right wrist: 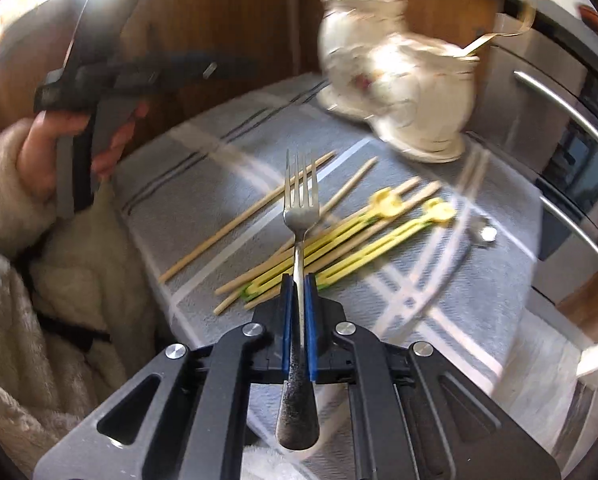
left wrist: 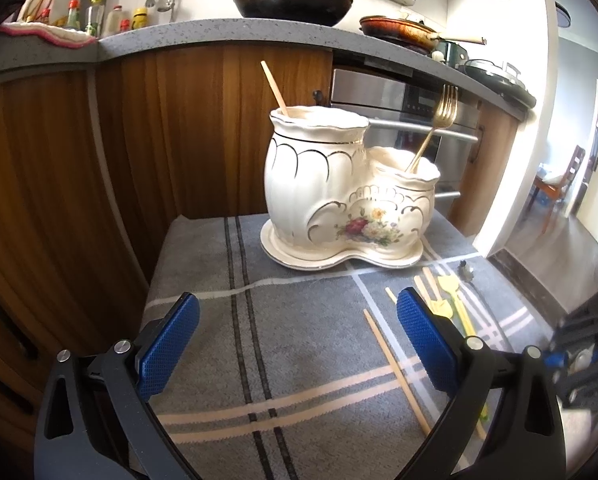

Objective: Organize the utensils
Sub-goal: 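Grasp another fork with the right tool while the left grasps a chopstick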

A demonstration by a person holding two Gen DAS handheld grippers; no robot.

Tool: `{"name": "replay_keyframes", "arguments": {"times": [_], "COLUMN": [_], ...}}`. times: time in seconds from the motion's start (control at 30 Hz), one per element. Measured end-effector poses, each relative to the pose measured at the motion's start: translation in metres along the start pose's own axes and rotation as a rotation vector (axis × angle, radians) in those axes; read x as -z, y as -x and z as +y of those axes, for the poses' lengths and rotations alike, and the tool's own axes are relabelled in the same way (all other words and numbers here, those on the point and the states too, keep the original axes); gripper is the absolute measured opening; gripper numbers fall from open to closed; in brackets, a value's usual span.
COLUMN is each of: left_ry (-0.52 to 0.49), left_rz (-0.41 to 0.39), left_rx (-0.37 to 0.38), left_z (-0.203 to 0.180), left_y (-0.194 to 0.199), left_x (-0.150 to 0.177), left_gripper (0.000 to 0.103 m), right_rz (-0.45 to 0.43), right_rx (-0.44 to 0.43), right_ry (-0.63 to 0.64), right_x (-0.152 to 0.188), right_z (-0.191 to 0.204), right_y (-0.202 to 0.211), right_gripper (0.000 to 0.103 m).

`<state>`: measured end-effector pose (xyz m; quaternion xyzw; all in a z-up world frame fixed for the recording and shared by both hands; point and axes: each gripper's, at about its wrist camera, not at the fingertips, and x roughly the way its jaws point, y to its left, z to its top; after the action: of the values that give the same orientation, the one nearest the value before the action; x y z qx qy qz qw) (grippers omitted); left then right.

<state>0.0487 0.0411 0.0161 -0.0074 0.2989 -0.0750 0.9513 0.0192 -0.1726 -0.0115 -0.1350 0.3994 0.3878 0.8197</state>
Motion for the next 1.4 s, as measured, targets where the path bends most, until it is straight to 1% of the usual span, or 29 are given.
{"name": "replay_keyframes", "arguments": {"times": [0.07, 0.17, 0.27, 0.3, 0.37, 0.47, 0.57, 0.6, 0.63, 0.67, 0.73, 0.77, 0.8, 0.83, 0.9, 0.97, 1.0, 1.03, 1.1, 1.23, 1.4], "left_ry": [-0.005, -0.024, -0.042, -0.046, -0.054, -0.061, -0.071, -0.081, -0.09, -0.101, -0.109, -0.103, -0.096, -0.1, -0.122, -0.151, -0.168, -0.17, -0.158, -0.152, -0.153], "left_rz": [0.007, 0.018, 0.031, 0.04, 0.06, 0.126, 0.236, 0.261, 0.275, 0.294, 0.339, 0.364, 0.377, 0.372, 0.372, 0.365, 0.363, 0.364, 0.364, 0.367, 0.378], "left_rx": [0.006, 0.013, 0.019, 0.019, 0.023, 0.036, 0.073, 0.081, 0.086, 0.089, 0.098, 0.108, 0.112, 0.106, 0.084, 0.048, 0.037, 0.039, 0.053, 0.059, 0.067], "left_z": [-0.002, -0.009, -0.015, -0.017, -0.02, -0.029, -0.042, -0.047, -0.051, -0.055, -0.061, -0.062, -0.063, -0.065, -0.069, -0.072, -0.073, -0.071, -0.064, -0.055, -0.052], "left_y": [-0.001, -0.002, -0.004, -0.006, -0.009, -0.016, -0.027, -0.03, -0.031, -0.033, -0.038, -0.041, -0.042, -0.041, -0.042, -0.044, -0.045, -0.046, -0.046, -0.045, -0.05], "left_x": [0.001, 0.003, 0.006, 0.007, 0.01, 0.015, 0.023, 0.026, 0.028, 0.031, 0.037, 0.04, 0.042, 0.043, 0.043, 0.044, 0.043, 0.042, 0.042, 0.039, 0.036], "left_gripper": [0.098, 0.098, 0.098, 0.098, 0.098, 0.097, 0.095, 0.092, 0.084, 0.08, 0.062, 0.057, 0.056, 0.055, 0.05, 0.023, 0.018, 0.009, 0.005, 0.005, 0.005], "right_rz": [-0.035, -0.071, -0.078, -0.075, -0.072, -0.06, -0.068, -0.066, -0.054, -0.049, -0.039, -0.037, -0.037, -0.037, -0.037, -0.039, -0.036, -0.034, -0.026, 0.003, 0.053], "right_rx": [0.022, 0.107, 0.22, 0.247, 0.276, 0.349, 0.41, 0.42, 0.429, 0.428, 0.42, 0.42, 0.42, 0.42, 0.416, 0.411, 0.409, 0.404, 0.397, 0.388, 0.396], "right_ry": [-0.07, -0.19, -0.285, -0.318, -0.364, -0.405, -0.437, -0.443, -0.452, -0.459, -0.472, -0.477, -0.48, -0.482, -0.486, -0.493, -0.495, -0.5, -0.503, -0.506, -0.465], "right_x": [0.001, 0.003, 0.004, 0.004, 0.005, 0.007, 0.009, 0.01, 0.012, 0.013, 0.016, 0.017, 0.018, 0.019, 0.02, 0.02, 0.02, 0.02, 0.02, 0.02, 0.012], "right_z": [-0.013, -0.033, -0.046, -0.052, -0.058, -0.064, -0.07, -0.071, -0.073, -0.074, -0.076, -0.076, -0.076, -0.074, -0.073, -0.073, -0.072, -0.073, -0.074, -0.074, -0.073], "right_y": [0.007, 0.013, 0.012, 0.009, 0.006, 0.001, 0.001, 0.001, -0.001, -0.001, -0.002, -0.003, -0.002, -0.002, -0.001, -0.001, -0.001, -0.002, -0.003, -0.009, -0.015], "right_gripper": [0.006, 0.006, 0.006, 0.006, 0.006, 0.006, 0.006, 0.006, 0.006, 0.006, 0.006, 0.006, 0.006, 0.006, 0.006, 0.006, 0.006, 0.006, 0.006, 0.006, 0.006]}}
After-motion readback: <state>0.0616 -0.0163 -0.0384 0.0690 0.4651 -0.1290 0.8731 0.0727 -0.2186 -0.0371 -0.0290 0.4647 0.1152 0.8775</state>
